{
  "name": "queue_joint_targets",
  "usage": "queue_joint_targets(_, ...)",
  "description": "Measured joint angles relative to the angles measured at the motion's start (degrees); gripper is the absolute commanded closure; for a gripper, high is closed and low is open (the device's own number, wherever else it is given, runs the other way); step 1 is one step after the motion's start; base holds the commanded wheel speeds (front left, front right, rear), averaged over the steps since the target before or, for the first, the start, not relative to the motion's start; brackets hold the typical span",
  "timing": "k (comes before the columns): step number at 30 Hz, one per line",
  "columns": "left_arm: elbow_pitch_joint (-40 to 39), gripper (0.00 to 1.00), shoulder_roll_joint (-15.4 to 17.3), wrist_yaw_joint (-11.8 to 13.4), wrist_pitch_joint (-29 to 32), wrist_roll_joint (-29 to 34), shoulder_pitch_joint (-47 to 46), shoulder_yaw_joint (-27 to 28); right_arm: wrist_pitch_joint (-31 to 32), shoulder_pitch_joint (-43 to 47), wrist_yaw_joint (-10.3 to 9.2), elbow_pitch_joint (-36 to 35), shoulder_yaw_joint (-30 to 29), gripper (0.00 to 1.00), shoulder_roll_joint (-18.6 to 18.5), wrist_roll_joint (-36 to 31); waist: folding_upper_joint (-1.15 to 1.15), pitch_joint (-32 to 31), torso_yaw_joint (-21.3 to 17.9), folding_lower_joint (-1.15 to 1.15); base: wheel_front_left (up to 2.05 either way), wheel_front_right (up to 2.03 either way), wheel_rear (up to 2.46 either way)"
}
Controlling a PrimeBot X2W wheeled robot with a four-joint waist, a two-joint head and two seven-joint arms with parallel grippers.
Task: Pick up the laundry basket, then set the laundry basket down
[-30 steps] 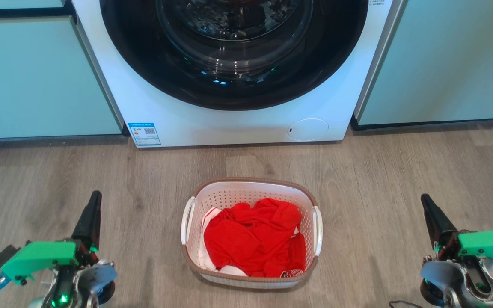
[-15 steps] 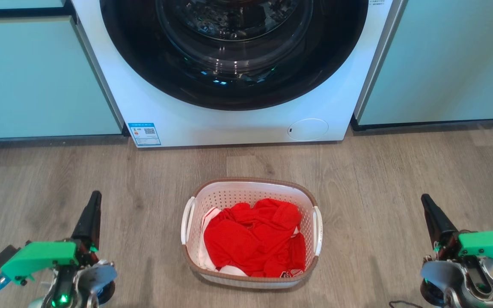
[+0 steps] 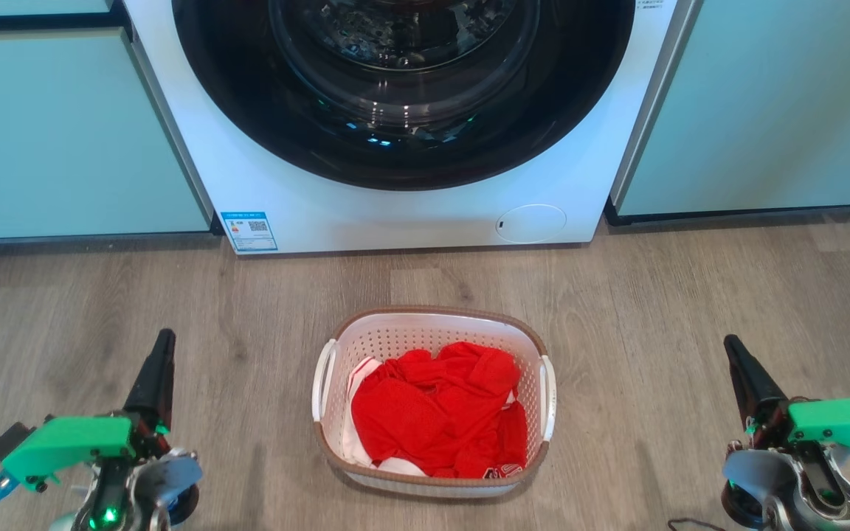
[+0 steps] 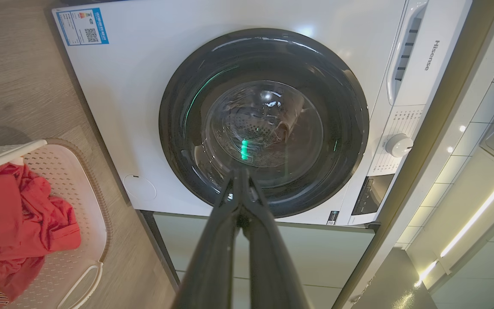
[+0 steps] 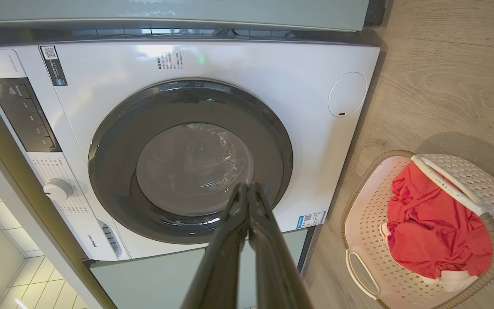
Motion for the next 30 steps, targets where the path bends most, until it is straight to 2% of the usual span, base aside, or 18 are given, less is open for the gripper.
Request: queue_joint_targets(30, 0.0, 1.0, -0.1, 0.0, 0.1, 0.4, 0.0, 0.1, 0.4, 0.0, 0.0, 0.0, -0.1, 1.0, 0.2, -0.4, 0.0, 0.0, 0.0, 0.0, 0.0, 0.0, 0.0)
